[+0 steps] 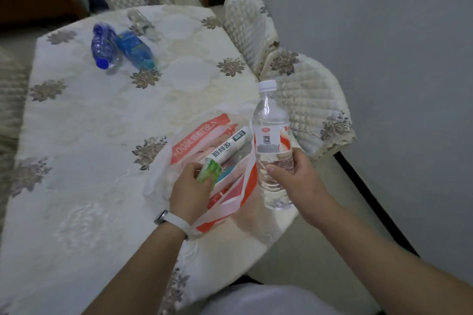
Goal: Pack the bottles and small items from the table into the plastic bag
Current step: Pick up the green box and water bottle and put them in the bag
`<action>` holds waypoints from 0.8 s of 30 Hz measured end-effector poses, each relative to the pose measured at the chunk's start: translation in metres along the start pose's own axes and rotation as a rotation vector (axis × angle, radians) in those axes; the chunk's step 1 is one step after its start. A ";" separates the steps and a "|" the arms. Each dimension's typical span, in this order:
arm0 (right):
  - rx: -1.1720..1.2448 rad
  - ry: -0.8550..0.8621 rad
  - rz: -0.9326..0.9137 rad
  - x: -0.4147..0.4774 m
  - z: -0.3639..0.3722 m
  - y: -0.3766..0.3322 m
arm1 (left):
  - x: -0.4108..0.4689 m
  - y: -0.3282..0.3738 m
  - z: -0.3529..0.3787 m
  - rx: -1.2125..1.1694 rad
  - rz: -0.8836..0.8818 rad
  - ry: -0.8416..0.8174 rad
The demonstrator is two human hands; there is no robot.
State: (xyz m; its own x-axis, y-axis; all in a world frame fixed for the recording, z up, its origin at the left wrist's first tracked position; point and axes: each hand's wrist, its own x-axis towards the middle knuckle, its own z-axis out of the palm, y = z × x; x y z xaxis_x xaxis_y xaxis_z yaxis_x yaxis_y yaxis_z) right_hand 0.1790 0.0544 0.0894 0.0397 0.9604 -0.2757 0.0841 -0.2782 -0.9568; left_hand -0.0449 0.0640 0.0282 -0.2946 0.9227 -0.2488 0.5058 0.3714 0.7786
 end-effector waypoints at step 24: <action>-0.224 -0.272 -0.088 0.150 0.082 -0.026 | 0.121 0.004 -0.061 0.610 0.003 -0.154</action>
State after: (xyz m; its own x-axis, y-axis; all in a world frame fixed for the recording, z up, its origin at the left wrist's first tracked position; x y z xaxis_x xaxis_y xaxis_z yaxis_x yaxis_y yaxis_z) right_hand 0.1015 0.2075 0.0657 -0.2415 0.9413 -0.2359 0.2925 -0.1612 -0.9426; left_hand -0.1280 0.1712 0.0362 -0.1950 0.9114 -0.3624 0.8913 0.3189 0.3222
